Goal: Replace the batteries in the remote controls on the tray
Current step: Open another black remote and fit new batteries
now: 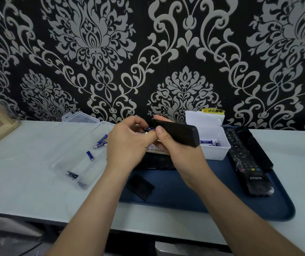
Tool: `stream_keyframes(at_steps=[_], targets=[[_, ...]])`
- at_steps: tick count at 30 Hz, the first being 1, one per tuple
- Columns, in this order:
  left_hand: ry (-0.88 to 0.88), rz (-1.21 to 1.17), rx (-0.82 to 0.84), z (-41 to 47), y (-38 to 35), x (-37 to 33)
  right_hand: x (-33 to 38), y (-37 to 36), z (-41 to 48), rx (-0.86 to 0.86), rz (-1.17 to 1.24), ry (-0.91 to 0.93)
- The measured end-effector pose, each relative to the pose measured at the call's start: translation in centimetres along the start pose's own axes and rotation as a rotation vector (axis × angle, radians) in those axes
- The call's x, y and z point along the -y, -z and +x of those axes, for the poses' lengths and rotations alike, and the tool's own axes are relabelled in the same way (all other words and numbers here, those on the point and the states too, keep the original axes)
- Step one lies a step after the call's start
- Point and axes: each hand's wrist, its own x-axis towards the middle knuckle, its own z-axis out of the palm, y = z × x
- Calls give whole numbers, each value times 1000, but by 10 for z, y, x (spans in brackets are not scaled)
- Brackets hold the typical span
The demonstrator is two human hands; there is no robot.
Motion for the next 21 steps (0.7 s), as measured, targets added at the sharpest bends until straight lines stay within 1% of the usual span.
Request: stream_keyframes(at_steps=[3,9,16,17,19,21], targets=[[-10,8,-15,0,-3,-2,0,0,1,-12,0,-9],[-45,97,-32,-2,-7,-6,0,-1,2,-56,29,-25],[-106,213,-31,-1,-11,-7,1,-2,4,-100,128,-99],[-113,237,-41,-1,-12,-7,2,-2,4,-107,144,-106],[-99,247,-114,3,-9,-6,6,-2,4,-110,207,-122],[-58,148,-179,8,-3,-5,11,-1,3,-101,281,-133]])
